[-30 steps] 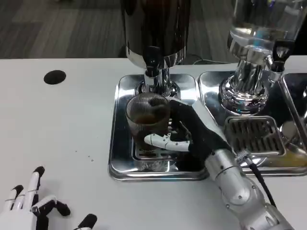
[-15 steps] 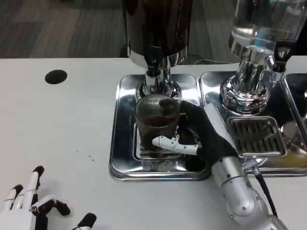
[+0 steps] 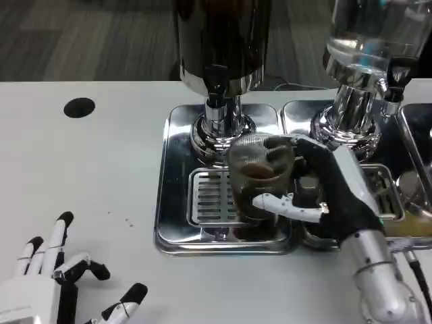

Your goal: Grasp the cup under the faucet to collect the drink, then remove the cup.

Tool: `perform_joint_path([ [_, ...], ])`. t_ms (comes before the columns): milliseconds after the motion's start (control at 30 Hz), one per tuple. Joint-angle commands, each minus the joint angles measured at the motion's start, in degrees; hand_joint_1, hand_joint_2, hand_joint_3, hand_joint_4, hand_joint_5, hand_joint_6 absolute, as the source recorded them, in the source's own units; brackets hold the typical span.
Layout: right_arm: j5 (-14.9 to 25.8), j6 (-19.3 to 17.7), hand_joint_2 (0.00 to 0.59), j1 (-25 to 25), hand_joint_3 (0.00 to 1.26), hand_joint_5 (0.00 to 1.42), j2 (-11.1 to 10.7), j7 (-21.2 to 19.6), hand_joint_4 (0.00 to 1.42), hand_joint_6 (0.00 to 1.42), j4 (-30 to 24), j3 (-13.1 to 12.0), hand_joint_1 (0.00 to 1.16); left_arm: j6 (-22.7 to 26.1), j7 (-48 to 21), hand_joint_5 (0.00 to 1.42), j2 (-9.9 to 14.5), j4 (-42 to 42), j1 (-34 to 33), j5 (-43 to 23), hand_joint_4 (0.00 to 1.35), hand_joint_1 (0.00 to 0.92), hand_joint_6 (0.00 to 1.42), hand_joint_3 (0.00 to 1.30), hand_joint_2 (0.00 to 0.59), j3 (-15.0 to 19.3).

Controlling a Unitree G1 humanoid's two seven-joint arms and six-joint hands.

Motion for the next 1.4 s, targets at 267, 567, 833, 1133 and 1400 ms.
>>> perform_joint_path([
  [267, 0.1, 1.09, 0.204, 5.74, 0.76, 0.7, -1.71, -0.61, 0.83, 0.49, -6.49, -3.41, 0.84, -0.19, -0.8, 0.18, 0.22, 0.89, -2.02, 0.41, 0.04, 0.0, 0.13, 0.69, 0.136, -2.4],
  [567, 0.85, -0.67, 0.207, 8.42, 0.77, 0.7, -1.66, -0.83, 0.84, 0.5, -8.5, -4.09, 0.85, -0.02, -0.77, 0.18, 0.59, -0.25, -1.11, 0.32, 0.03, 0.0, 0.12, 0.67, 0.134, -1.96],
  [833, 1.34, -1.96, 0.207, 10.9, 0.79, 0.72, -1.53, -1.31, 0.85, 0.51, -10.27, -5.47, 0.85, 0.1, -1.26, 0.18, 0.62, -0.62, -1.55, 0.74, 0.03, 0.0, 0.11, 0.66, 0.133, -2.33],
  [1133, 2.1, -5.88, 0.207, 16.34, 0.8, 0.73, -1.35, -1.74, 0.86, 0.53, -13.8, -7.27, 0.85, 0.29, -1.66, 0.18, 0.57, -0.93, -1.76, 1.3, 0.03, 0.0, 0.11, 0.65, 0.133, -2.8],
  [1400, 1.75, -9.61, 0.207, 20.36, 0.81, 0.73, -0.74, -2.48, 0.88, 0.54, -14.73, -7.89, 0.85, 1.05, -2.42, 0.17, 0.6, -2.39, -1.74, 1.72, 0.03, 0.0, 0.11, 0.64, 0.132, -3.26],
])
